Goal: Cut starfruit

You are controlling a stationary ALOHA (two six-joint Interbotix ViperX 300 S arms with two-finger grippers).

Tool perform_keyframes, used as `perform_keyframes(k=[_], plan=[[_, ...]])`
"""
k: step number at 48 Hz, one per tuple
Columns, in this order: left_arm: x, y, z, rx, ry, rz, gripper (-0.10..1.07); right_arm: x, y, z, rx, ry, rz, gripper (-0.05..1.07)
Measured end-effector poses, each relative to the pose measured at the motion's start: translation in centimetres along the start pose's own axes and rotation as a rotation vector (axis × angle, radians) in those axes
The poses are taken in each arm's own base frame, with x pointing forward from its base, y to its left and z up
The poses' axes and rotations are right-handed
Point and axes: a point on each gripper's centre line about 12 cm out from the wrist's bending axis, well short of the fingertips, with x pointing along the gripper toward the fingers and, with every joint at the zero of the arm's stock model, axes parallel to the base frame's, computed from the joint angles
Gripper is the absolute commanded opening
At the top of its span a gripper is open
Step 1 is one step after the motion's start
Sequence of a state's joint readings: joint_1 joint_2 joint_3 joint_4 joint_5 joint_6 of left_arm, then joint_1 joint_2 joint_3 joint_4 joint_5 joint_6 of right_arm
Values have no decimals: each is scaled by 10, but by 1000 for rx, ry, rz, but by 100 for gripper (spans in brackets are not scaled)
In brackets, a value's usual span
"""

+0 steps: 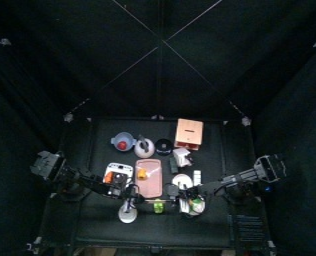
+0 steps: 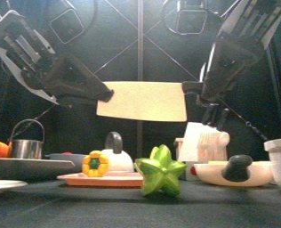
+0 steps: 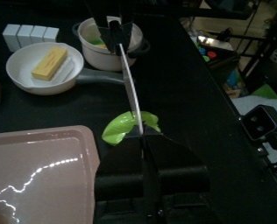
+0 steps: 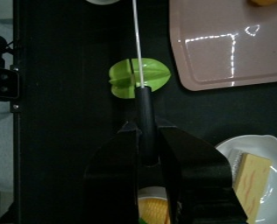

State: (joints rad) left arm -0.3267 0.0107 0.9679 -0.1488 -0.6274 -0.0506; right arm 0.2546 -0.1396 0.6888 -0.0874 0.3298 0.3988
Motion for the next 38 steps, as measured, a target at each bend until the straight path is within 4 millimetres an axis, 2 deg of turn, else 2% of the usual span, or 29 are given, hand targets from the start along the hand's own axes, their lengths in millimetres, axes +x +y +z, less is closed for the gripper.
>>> perform_keyframes(k=[20,38], plan=[[8,-9,-10,-41,31,9,26,16,8,-10,-3,51,7,37],[18,-13,-18,-41,57,7,26,20,9,-14,2,67,7,37]])
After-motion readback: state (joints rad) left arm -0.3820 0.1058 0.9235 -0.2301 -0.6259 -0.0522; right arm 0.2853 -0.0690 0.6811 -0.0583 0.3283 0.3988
